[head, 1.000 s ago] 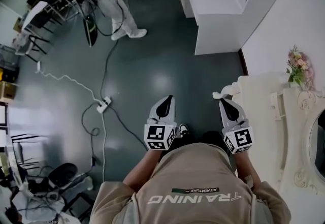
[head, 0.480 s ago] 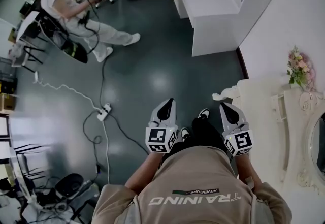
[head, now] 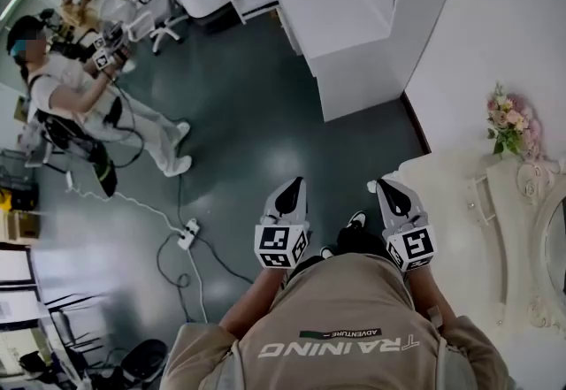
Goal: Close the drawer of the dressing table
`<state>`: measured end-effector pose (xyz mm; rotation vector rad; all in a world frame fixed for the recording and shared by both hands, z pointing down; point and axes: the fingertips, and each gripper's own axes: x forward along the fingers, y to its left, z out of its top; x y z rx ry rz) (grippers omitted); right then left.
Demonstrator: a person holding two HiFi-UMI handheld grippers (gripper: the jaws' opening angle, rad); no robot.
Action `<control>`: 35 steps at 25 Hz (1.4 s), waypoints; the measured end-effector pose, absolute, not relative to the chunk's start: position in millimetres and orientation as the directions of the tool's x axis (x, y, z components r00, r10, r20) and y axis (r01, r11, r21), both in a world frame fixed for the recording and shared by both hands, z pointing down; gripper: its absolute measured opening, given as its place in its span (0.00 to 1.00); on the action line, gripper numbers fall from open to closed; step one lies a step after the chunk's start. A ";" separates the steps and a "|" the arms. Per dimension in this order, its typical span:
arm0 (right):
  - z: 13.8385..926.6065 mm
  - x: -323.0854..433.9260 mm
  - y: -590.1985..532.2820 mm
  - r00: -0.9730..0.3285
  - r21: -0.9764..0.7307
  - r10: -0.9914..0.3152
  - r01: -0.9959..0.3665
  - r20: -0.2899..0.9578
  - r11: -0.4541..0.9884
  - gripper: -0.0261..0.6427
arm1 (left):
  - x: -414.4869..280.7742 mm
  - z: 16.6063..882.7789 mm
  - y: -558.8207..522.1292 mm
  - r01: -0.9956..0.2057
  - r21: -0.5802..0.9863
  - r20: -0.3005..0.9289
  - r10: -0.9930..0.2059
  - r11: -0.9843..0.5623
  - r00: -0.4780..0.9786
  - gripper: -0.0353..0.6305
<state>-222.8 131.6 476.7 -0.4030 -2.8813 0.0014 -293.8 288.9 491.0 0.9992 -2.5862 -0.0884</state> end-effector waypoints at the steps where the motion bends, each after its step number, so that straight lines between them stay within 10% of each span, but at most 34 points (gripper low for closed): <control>1: 475.7 -225.1 120.2 -0.942 -0.030 0.250 0.250 0.225 0.968 0.04 | -300.4 488.5 273.7 -0.659 0.183 0.305 -0.679 0.730 -0.668 0.08; 35: 452.3 -88.2 -50.0 -0.722 0.002 -0.656 -0.672 0.221 0.740 0.04 | -258.5 476.7 -18.1 -0.973 0.210 0.313 -0.936 -0.094 0.158 0.08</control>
